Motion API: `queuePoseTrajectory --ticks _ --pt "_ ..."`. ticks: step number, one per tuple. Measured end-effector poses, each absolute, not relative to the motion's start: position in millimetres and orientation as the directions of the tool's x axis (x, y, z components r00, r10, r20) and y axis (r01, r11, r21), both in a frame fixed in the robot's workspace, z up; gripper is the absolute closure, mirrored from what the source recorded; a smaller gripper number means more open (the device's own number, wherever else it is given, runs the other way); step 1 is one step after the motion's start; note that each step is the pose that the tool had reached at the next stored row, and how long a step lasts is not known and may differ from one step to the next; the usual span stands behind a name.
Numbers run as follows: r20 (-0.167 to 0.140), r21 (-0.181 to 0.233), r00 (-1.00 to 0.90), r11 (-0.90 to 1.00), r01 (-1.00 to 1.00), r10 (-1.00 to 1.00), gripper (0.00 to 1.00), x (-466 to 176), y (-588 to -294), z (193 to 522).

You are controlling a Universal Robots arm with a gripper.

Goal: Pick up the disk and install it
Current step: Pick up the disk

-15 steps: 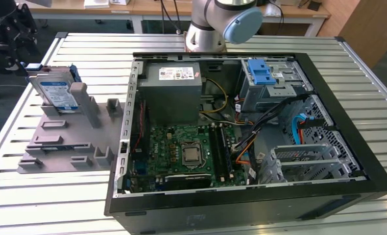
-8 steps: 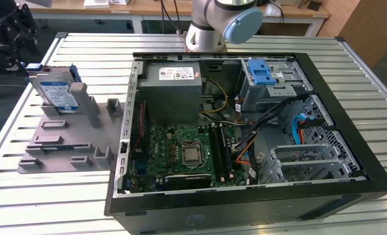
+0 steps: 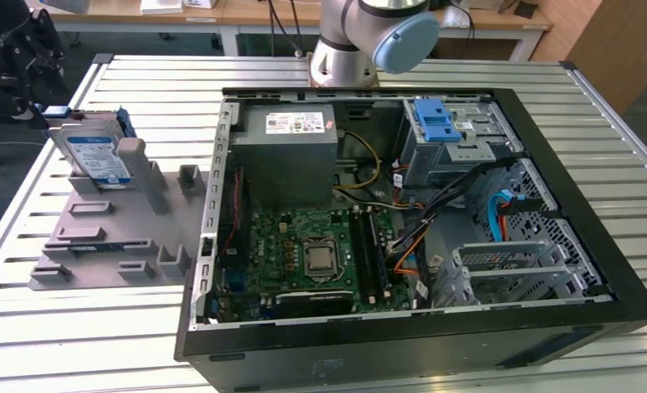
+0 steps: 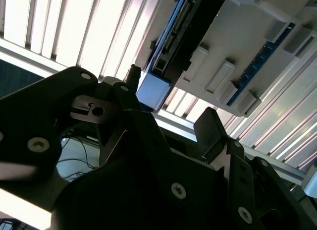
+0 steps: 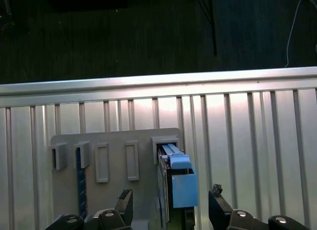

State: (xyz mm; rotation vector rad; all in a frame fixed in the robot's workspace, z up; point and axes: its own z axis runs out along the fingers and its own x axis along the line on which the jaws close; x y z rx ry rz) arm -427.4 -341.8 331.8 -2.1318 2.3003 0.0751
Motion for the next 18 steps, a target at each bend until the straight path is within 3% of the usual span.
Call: queuePoseTrajectory --ticks 18 --pt "-0.036 0.032 -0.044 0.043 -0.999 -0.998 0.29 -432.2 -336.9 317.6"
